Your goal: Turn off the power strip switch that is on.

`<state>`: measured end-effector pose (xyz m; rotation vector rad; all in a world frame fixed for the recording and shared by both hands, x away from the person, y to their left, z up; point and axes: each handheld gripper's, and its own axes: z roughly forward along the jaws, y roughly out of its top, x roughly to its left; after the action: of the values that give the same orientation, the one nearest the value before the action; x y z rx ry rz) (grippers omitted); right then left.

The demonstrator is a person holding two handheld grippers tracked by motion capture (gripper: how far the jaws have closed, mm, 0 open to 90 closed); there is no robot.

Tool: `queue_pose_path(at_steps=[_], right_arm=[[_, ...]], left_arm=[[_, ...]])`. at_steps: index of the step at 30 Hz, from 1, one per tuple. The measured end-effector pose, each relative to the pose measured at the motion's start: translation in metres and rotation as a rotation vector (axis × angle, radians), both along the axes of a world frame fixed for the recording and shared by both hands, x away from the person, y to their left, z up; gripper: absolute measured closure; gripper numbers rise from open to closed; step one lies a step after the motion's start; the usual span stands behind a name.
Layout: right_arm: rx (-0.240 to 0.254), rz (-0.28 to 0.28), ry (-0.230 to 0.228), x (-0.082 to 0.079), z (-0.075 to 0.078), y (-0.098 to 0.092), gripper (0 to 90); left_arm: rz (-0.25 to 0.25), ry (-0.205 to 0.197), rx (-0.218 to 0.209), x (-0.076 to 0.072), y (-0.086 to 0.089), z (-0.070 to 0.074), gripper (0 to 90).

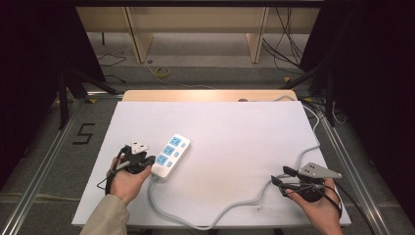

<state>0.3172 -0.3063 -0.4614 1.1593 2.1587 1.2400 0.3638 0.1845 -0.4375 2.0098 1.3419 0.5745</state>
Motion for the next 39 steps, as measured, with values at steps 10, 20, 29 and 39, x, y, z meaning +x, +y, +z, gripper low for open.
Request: queue_pose_path(at_steps=[10,20,29,39], right_arm=[[-0.002,0.000,0.003,0.000,0.000,0.000,39.4],[0.000,0.000,0.001,-0.001,0.000,-0.001,39.4],[0.001,0.000,0.002,-0.002,0.000,-0.002,39.5],[0.002,0.000,0.002,-0.002,0.000,-0.002,39.4]], left_arm=[[-0.010,0.012,0.012,0.004,-0.004,0.002,89.6],[-0.020,0.023,0.018,0.009,-0.009,0.005,89.6],[-0.026,0.031,0.014,0.014,-0.013,0.007,89.7],[-0.037,0.032,0.017,0.018,-0.019,0.009,89.7]])
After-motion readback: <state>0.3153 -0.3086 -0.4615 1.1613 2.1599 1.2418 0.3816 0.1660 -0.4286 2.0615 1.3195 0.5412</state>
